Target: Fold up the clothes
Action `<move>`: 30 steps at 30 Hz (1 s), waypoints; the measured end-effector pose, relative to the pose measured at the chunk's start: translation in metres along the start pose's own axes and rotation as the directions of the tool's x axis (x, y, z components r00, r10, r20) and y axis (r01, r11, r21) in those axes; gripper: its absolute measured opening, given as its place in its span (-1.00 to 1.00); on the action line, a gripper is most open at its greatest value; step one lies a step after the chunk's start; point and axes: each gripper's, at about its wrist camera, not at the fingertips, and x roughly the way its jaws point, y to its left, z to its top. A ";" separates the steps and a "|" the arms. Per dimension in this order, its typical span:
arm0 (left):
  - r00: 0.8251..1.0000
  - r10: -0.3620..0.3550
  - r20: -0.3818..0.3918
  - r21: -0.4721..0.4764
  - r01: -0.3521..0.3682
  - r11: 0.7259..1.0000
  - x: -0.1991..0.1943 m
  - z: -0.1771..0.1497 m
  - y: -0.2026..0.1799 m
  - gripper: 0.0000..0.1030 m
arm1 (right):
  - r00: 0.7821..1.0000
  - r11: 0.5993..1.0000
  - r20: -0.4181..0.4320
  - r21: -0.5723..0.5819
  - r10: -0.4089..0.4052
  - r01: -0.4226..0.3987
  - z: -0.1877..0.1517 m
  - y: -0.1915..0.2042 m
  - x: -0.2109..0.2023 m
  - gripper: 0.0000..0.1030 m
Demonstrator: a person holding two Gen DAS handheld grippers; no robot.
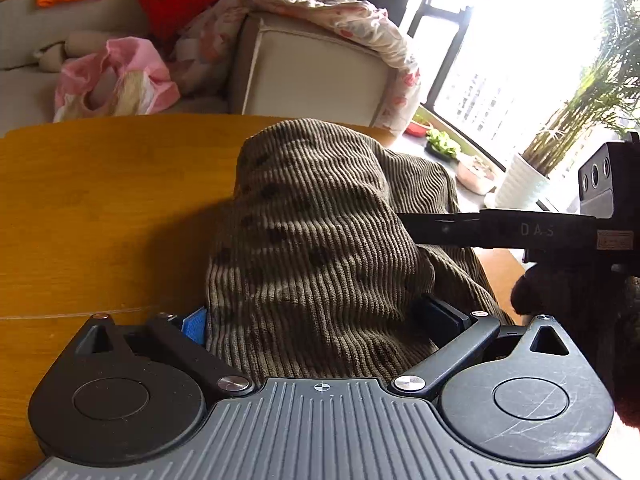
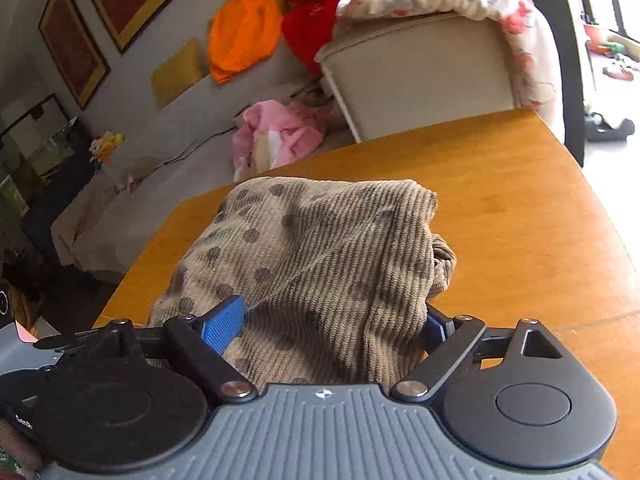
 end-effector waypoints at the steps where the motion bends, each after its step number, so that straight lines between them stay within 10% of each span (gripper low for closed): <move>1: 1.000 0.020 0.008 -0.005 -0.020 1.000 -0.003 0.002 0.008 0.99 | 1.000 1.000 -0.007 -0.019 0.017 -0.017 0.006 0.006 0.011 0.69; 12: 0.972 0.233 0.042 -0.127 -0.226 0.966 -0.028 0.040 0.126 0.99 | 0.982 0.931 -0.065 -0.312 0.179 -0.190 0.076 0.103 0.158 0.69; 17: 0.976 0.183 0.121 -0.132 -0.167 0.977 -0.068 0.059 0.147 0.99 | 0.995 0.913 0.005 -0.397 0.101 -0.091 0.097 0.107 0.154 0.79; 24: 0.968 -0.129 0.214 -0.155 0.164 0.974 -0.033 0.134 0.180 1.00 | 0.985 0.856 -0.013 -0.491 0.175 -0.159 0.081 0.124 0.115 0.86; 30: 0.998 -0.041 0.054 -0.263 0.054 0.963 0.056 0.143 0.207 1.00 | 0.968 0.821 -0.129 -0.514 0.214 -0.250 0.057 0.140 0.115 0.87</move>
